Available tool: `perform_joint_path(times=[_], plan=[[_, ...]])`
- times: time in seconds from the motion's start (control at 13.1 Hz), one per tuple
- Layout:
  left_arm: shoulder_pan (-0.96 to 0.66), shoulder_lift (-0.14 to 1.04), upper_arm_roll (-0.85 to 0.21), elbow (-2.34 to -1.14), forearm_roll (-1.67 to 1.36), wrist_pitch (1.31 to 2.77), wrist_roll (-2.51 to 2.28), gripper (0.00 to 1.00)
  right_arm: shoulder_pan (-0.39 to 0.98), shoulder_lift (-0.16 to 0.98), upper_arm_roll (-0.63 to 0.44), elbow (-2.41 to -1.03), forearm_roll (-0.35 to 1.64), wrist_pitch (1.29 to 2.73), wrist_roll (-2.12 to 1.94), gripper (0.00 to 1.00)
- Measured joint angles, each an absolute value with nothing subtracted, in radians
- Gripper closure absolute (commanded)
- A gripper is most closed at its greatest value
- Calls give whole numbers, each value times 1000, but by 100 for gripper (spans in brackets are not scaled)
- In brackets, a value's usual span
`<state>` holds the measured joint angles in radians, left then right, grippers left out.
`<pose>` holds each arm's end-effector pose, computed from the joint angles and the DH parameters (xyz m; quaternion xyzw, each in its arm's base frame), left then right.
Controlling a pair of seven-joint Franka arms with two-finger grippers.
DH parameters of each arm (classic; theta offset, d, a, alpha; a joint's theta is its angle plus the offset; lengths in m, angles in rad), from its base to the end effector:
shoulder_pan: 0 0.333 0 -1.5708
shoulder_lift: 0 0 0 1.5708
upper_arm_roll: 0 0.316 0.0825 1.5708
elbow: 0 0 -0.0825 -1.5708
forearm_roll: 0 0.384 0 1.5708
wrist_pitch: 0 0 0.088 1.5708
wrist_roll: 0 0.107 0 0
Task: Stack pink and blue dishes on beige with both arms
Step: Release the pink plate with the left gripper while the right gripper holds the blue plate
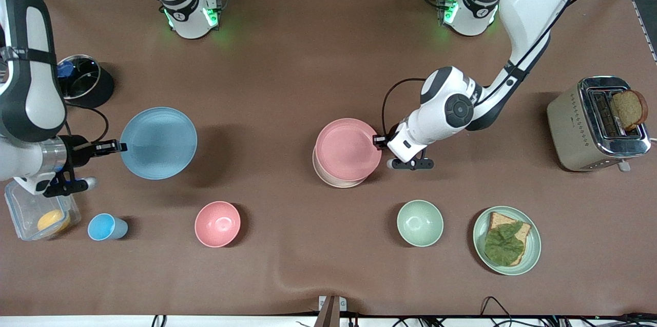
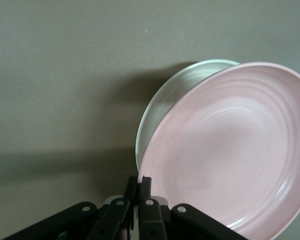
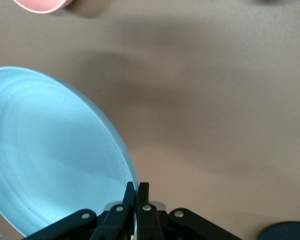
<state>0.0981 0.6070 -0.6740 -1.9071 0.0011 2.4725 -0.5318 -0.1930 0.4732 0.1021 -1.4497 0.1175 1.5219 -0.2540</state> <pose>0.5497 -0.3246 0.2478 0.9825 0.0300 -0.0583 0.1741 0.6434 -0.0555 0.3915 -0.9744 -0.0699 0.1805 0.1145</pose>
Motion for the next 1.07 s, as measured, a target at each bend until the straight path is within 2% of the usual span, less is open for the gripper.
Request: perform_joint_path(times=[0.69,0.77,0.84,0.92,0.99,1.07], plan=[[75,650,-673,-1904,6,2473,-532,100,-186,460,101,-1451,118,1509,-245,100],[75,656,-672,-1904,15,2473,-532,83,-186,460,101,-1452,118,1509,-245,100],[75,661,-670,-1904,22,2473,-532,42,-186,460,101,-1452,118,1509,-245,100],[75,664,-666,-1904,23,2473,-531,6,-186,460,101,-1452,118,1509,-245,100],[76,664,-661,-1903,24,2473,-531,0,-186,460,101,-1452,118,1509,-245,100],[76,664,-659,-1902,24,2473,-531,0,-186,460,101,-1452,118,1509,-245,100]])
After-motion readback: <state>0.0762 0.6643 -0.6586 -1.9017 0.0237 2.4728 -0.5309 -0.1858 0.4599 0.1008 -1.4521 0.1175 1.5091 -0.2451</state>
